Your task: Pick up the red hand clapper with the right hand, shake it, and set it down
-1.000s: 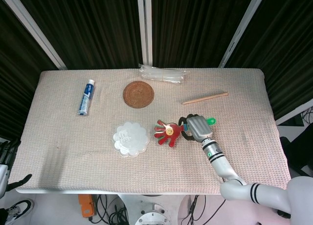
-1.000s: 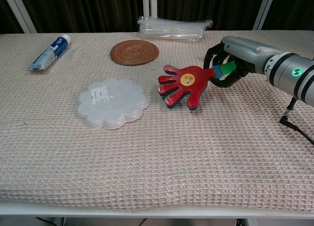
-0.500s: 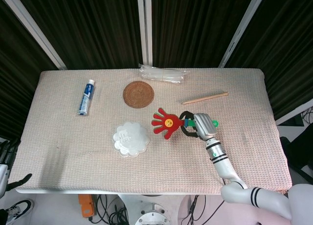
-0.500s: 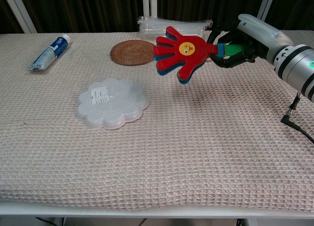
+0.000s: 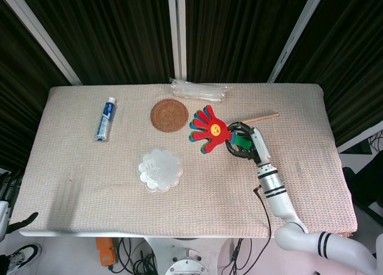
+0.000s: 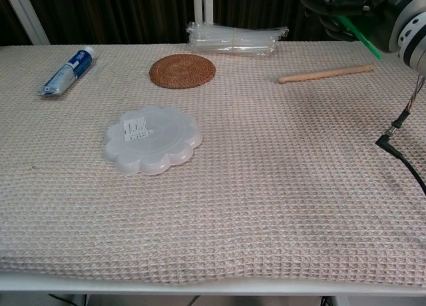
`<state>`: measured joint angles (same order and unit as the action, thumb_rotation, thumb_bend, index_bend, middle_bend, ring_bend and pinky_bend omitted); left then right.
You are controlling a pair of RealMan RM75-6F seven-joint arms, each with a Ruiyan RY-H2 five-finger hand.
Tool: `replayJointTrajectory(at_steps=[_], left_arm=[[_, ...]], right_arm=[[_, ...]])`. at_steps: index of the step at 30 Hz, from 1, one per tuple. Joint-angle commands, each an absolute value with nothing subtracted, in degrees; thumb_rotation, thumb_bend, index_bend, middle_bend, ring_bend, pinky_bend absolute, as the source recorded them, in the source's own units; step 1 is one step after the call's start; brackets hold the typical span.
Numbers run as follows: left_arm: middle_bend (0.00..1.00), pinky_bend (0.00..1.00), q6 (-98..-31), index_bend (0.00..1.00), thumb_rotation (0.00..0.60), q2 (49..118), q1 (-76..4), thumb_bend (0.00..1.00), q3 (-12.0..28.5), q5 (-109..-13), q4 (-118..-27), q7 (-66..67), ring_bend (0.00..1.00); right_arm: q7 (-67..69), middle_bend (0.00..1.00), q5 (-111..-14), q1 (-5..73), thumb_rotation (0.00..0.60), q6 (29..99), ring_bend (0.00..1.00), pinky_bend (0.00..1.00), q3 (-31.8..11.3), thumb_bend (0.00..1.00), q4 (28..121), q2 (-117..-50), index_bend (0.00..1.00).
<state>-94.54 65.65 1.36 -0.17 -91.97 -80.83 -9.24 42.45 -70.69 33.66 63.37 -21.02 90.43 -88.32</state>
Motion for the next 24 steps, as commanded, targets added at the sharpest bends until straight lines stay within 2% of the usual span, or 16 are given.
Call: replayJointTrajectory(at_steps=[1,6,10,13,18,21,24], left_arm=[[0.02,0.03,-94.5,0.04,0.600,65.6,1.3,0.10,-0.1,-92.0,-80.8,-9.2,0.00],[0.02,0.03,-94.3,0.04,0.600,65.8,1.2,0.10,-0.1,-92.0,-80.8,-9.2,0.00],[0.02,0.03,-94.2,0.04,0.600,65.8,1.1,0.10,-0.1,-91.9,-80.7,-9.1,0.00],[0.02,0.03,-94.2,0.04,0.600,65.8,1.2,0.10,-0.1,-91.9,-80.7,-9.2,0.00],[0.02,0.03,-94.3,0.04,0.600,65.8,1.4,0.10,-0.1,-91.7,-80.5,-9.5,0.00],[0.02,0.03,-94.2,0.04,0.600,65.9,1.4,0.10,-0.2,-91.6,-80.3,-9.8,0.00],[0.02,0.03,-94.2,0.04,0.600,65.9,1.4,0.10,-0.2,-91.6,-80.1,-9.9,0.00]], right_arm=[[73.3,0.84,-74.5,29.9,0.600,54.1,0.96,1.00,-27.0,0.48,101.7,-76.2,0.85],[84.9,0.88,-81.6,29.5,0.600,54.1,1.00,1.00,-26.4,0.48,100.5,-72.9,0.85],[82.9,0.92,-84.5,30.9,0.600,54.2,1.00,1.00,-24.4,0.48,98.0,-73.0,0.85],[67.8,0.93,-86.2,32.9,0.600,54.1,1.00,1.00,-22.0,0.48,94.1,-74.3,0.85],[20.8,0.93,-84.8,35.5,0.600,53.1,1.00,1.00,-17.9,0.48,88.7,-76.1,0.86],[-4.1,0.94,-79.5,36.1,0.600,53.0,1.00,1.00,-16.8,0.47,88.7,-77.2,0.87],[-17.9,0.95,-71.3,36.5,0.600,53.3,1.00,1.00,-16.7,0.48,91.3,-78.1,0.89]])
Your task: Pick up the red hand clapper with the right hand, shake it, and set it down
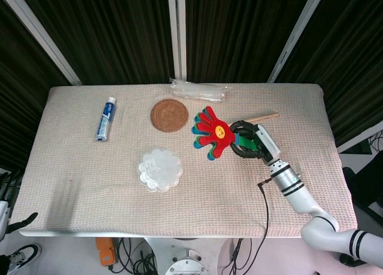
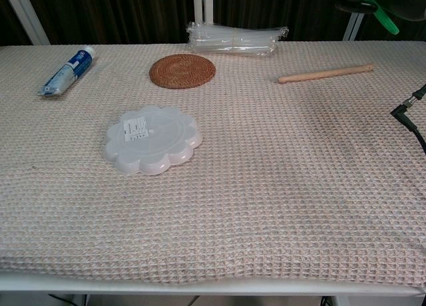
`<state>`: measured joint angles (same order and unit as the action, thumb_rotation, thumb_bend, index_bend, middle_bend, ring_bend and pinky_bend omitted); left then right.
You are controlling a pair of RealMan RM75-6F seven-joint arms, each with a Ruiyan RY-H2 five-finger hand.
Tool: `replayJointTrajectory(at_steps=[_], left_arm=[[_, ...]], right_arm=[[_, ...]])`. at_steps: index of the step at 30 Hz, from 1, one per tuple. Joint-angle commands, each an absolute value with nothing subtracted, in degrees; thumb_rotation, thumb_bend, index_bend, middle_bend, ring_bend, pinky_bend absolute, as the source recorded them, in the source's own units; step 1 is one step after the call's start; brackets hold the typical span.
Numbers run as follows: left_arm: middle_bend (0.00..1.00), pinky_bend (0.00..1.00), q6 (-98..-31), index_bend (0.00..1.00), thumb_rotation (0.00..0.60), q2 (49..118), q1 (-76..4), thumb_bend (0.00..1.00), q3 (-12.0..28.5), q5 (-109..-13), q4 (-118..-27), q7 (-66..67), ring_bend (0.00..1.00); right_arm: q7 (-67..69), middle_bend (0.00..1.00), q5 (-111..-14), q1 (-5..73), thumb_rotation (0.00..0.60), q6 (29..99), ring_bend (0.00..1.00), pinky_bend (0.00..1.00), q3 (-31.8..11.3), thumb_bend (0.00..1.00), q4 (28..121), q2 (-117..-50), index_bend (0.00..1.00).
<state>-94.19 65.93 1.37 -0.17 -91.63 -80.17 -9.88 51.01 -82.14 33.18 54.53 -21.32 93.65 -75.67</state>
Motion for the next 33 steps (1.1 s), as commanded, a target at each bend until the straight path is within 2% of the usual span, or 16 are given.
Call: replayJointTrajectory(at_steps=[1,6,10,13,16,19,22,24,26,29,33], left_arm=[[0.02,0.03,-94.2,0.04,0.600,65.9,1.4,0.10,-0.2,-91.6,-80.1,-9.9,0.00],[0.02,0.03,-94.2,0.04,0.600,65.8,1.3,0.10,-0.1,-91.7,-80.3,-9.8,0.00],[0.02,0.03,-94.1,0.04,0.600,65.9,1.3,0.10,-0.1,-91.7,-80.4,-9.6,0.00],[0.02,0.03,-94.1,0.04,0.600,65.9,1.3,0.10,-0.1,-91.6,-80.4,-9.7,0.00],[0.02,0.03,-94.0,0.04,0.600,65.9,1.2,0.10,-0.1,-91.6,-80.3,-9.8,0.00],[0.02,0.03,-94.0,0.04,0.600,65.9,1.2,0.10,-0.1,-91.7,-80.4,-9.8,0.00],[0.02,0.03,-94.1,0.04,0.600,65.8,1.2,0.10,-0.1,-91.6,-80.3,-9.9,0.00],[0.02,0.03,-94.1,0.04,0.600,65.8,1.3,0.10,-0.1,-91.5,-80.3,-10.0,0.00],[0.02,0.03,-93.9,0.04,0.600,65.8,1.2,0.10,-0.1,-91.5,-80.2,-10.2,0.00],[0.02,0.03,-93.5,0.04,0.600,65.9,1.1,0.10,-0.1,-91.4,-80.1,-10.4,0.00],[0.02,0.03,-93.7,0.04,0.600,65.9,1.0,0.10,0.0,-91.5,-80.1,-10.4,0.00]], right_arm=[[-20.1,0.95,-69.1,36.7,0.600,53.3,1.00,1.00,-16.7,0.48,92.1,-78.1,0.89],[-24.2,0.96,-63.3,37.4,0.600,54.7,1.00,1.00,-17.2,0.47,95.3,-77.6,0.89],[-18.3,0.96,-63.6,36.8,0.600,56.6,1.00,1.00,-18.7,0.47,96.9,-77.5,0.88],[-8.7,0.96,-66.0,35.8,0.600,57.9,1.00,1.00,-20.3,0.47,98.1,-77.6,0.87],[9.8,0.96,-67.4,33.9,0.600,56.8,1.00,1.00,-23.1,0.46,100.6,-77.2,0.85],[32.7,0.97,-66.3,31.5,0.600,54.8,1.00,1.00,-27.7,0.45,103.4,-76.5,0.84],[56.4,0.97,-66.6,29.1,0.600,49.8,1.00,1.00,-32.2,0.45,105.3,-74.6,0.84],[70.2,0.97,-71.4,27.9,0.600,46.9,1.00,1.00,-34.0,0.46,104.2,-72.9,0.84],[83.5,0.97,-79.3,27.2,0.600,46.0,1.00,1.00,-34.1,0.46,102.1,-71.7,0.83],[97.4,0.97,-87.8,27.7,0.600,48.4,1.00,1.00,-32.1,0.46,97.4,-71.1,0.83],[106.5,0.97,-93.1,29.4,0.600,51.9,1.00,1.00,-28.7,0.46,93.2,-70.7,0.83]])
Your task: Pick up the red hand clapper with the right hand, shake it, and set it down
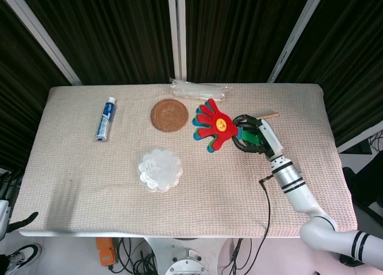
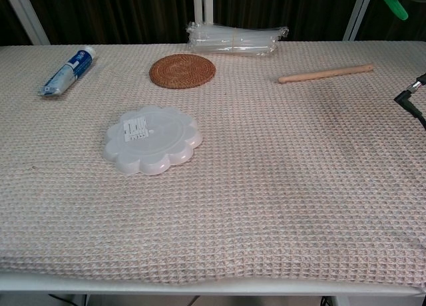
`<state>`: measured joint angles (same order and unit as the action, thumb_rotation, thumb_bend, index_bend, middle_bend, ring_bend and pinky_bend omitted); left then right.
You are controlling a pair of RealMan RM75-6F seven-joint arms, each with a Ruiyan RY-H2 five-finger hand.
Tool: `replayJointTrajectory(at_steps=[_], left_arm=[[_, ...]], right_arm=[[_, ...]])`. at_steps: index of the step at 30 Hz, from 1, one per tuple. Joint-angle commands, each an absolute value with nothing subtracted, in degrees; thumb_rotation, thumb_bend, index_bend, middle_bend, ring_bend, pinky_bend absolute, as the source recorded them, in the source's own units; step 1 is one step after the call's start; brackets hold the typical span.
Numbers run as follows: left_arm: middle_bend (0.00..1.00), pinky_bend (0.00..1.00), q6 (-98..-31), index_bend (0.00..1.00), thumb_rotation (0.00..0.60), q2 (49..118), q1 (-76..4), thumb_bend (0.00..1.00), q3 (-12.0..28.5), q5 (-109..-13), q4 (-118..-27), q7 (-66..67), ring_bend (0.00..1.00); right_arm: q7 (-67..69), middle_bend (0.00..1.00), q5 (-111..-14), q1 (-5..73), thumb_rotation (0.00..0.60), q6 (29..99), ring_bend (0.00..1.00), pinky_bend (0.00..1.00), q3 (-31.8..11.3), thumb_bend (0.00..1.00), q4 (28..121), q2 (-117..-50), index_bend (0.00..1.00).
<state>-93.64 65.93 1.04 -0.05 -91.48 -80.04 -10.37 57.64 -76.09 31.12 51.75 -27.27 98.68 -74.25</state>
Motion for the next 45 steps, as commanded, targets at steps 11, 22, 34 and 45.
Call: replayJointTrajectory(at_steps=[11,22,34,45], left_arm=[[0.02,0.03,-93.8,0.04,0.600,65.8,1.1,0.10,-0.1,-91.6,-80.3,-10.1,0.00],[0.02,0.03,-93.7,0.04,0.600,65.8,1.1,0.10,-0.1,-91.5,-80.3,-10.1,0.00],[0.02,0.03,-93.7,0.04,0.600,65.9,1.0,0.10,-0.1,-91.6,-80.3,-10.0,0.00],[0.02,0.03,-94.0,0.04,0.600,65.6,1.2,0.10,-0.1,-91.6,-80.5,-9.9,0.00]], right_arm=[[74.3,0.97,-91.7,35.5,0.600,51.3,1.00,1.00,-23.2,0.45,88.5,-71.7,0.83],[-0.7,0.97,-77.8,38.4,0.600,51.2,1.00,1.00,-19.7,0.46,87.5,-76.9,0.79],[-13.3,0.97,-69.7,38.6,0.600,56.3,1.00,1.00,-19.4,0.46,91.7,-77.1,0.80],[33.5,0.97,-74.4,35.1,0.600,62.3,1.00,1.00,-26.2,0.46,97.3,-78.7,0.76]])
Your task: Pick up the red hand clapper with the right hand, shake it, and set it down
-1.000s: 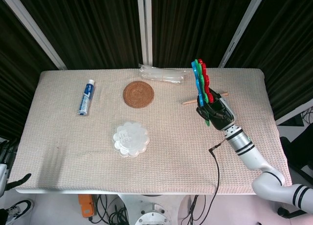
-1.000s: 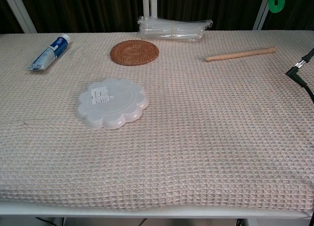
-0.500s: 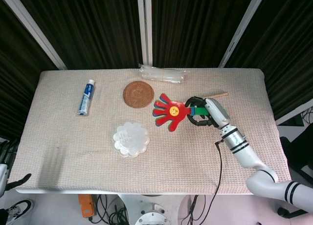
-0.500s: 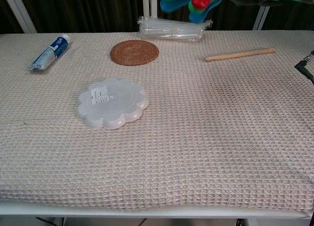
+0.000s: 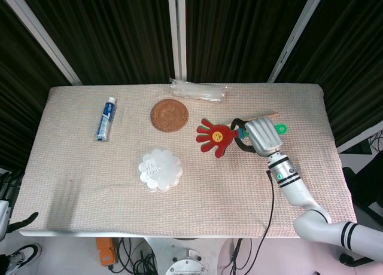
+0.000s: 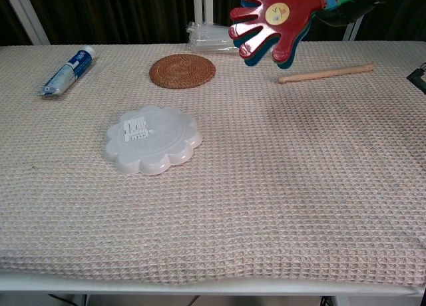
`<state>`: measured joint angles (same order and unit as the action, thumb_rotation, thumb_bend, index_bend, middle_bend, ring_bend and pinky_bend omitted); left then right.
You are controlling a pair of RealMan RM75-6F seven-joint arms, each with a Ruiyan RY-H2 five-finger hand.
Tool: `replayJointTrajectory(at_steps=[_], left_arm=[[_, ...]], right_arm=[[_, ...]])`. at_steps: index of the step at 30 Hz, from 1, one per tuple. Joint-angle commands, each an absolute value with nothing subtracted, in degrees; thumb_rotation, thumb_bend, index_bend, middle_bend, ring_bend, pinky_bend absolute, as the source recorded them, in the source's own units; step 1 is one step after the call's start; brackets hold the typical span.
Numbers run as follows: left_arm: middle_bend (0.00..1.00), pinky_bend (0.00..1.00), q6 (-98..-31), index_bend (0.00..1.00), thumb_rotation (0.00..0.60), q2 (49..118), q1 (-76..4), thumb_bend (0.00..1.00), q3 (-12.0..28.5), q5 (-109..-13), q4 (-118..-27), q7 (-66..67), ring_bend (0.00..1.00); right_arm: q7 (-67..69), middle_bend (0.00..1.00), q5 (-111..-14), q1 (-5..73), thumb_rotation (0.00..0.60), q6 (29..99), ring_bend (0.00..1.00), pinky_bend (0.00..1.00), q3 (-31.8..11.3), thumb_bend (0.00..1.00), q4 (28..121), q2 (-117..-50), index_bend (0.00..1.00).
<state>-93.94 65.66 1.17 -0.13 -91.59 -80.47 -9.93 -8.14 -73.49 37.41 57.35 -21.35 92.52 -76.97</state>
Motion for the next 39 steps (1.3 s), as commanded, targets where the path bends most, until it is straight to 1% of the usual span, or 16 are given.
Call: replayJointTrajectory(at_steps=[1,2,5,8,11,13,16,18,19,22,25,28,29,32,35,39], left_arm=[[0.02,0.03,-94.0,0.04,0.600,65.6,1.1,0.10,-0.1,-91.6,-80.5,-9.9,0.00],[0.02,0.03,-94.0,0.04,0.600,65.6,1.1,0.10,-0.1,-91.7,-80.5,-9.9,0.00],[0.02,0.03,-94.0,0.04,0.600,65.6,1.1,0.10,-0.1,-91.7,-80.5,-10.0,0.00],[0.02,0.03,-93.8,0.04,0.600,65.6,1.1,0.10,-0.1,-91.6,-80.4,-10.2,0.00],[0.02,0.03,-93.7,0.04,0.600,65.7,1.0,0.10,-0.1,-91.7,-80.4,-10.1,0.00],[0.02,0.03,-93.7,0.04,0.600,65.7,0.9,0.10,-0.1,-91.8,-80.4,-10.0,0.00],[0.02,0.03,-93.6,0.04,0.600,65.7,0.8,0.10,0.0,-91.7,-80.6,-9.9,0.00],[0.02,0.03,-93.5,0.04,0.600,65.7,0.8,0.10,0.0,-91.7,-80.6,-9.8,0.00],[0.02,0.03,-93.5,0.04,0.600,65.7,0.7,0.10,-0.1,-91.7,-80.6,-9.8,0.00],[0.02,0.03,-93.4,0.04,0.600,65.7,0.7,0.10,-0.1,-91.6,-80.6,-9.8,0.00],[0.02,0.03,-93.3,0.04,0.600,65.8,0.7,0.10,-0.1,-91.6,-80.5,-9.8,0.00],[0.02,0.03,-93.4,0.04,0.600,65.9,0.7,0.10,-0.1,-91.7,-80.5,-9.8,0.00],[0.02,0.03,-93.4,0.04,0.600,65.9,0.8,0.10,-0.2,-91.7,-80.5,-9.8,0.00],[0.02,0.03,-93.6,0.04,0.600,65.9,0.9,0.10,-0.2,-91.6,-80.4,-9.9,0.00],[0.02,0.03,-93.5,0.04,0.600,65.9,1.0,0.10,-0.3,-91.5,-80.3,-10.0,0.00],[0.02,0.03,-93.7,0.04,0.600,66.0,1.1,0.10,-0.2,-91.5,-80.0,-10.2,0.00]], right_arm=[[40.4,0.97,-73.7,34.6,0.600,61.9,1.00,1.00,-27.4,0.46,98.7,-78.4,0.76],[49.8,0.97,-72.4,33.8,0.600,60.5,1.00,1.00,-29.0,0.46,100.8,-77.3,0.76],[69.9,0.97,-71.3,31.8,0.600,55.3,1.00,1.00,-32.5,0.45,103.9,-72.6,0.75],[81.4,0.97,-74.0,30.3,0.600,54.0,1.00,1.00,-33.5,0.45,103.1,-70.3,0.75],[88.5,0.97,-76.6,29.6,0.600,54.1,1.00,1.00,-33.0,0.45,101.4,-69.9,0.75],[90.7,0.97,-77.7,29.7,0.600,54.1,1.00,1.00,-32.3,0.45,100.2,-69.9,0.75],[92.0,0.97,-79.0,30.2,0.600,53.8,1.00,1.00,-30.9,0.45,98.5,-70.2,0.74],[90.4,0.97,-79.9,30.9,0.600,53.7,1.00,1.00,-29.6,0.45,97.3,-70.5,0.74],[88.8,0.97,-80.5,31.2,0.600,53.7,1.00,1.00,-28.9,0.45,96.7,-70.7,0.74],[77.5,0.97,-83.1,33.0,0.600,53.0,1.00,1.00,-25.7,0.44,94.4,-71.2,0.74],[57.5,0.97,-83.1,35.0,0.600,51.5,1.00,1.00,-22.3,0.44,92.6,-72.2,0.74],[33.5,0.97,-80.2,36.4,0.600,50.9,1.00,1.00,-19.4,0.44,91.7,-74.1,0.74],[23.6,0.97,-77.6,36.6,0.600,51.9,1.00,1.00,-18.7,0.44,91.6,-75.6,0.74],[2.1,0.97,-70.9,36.5,0.600,56.4,1.00,1.00,-17.1,0.44,91.9,-79.4,0.74],[-13.4,0.97,-66.3,36.7,0.600,60.8,1.00,1.00,-15.7,0.43,91.5,-82.0,0.74],[-20.0,0.97,-64.2,36.7,0.600,64.0,1.00,1.00,-15.4,0.43,91.7,-83.6,0.74]])
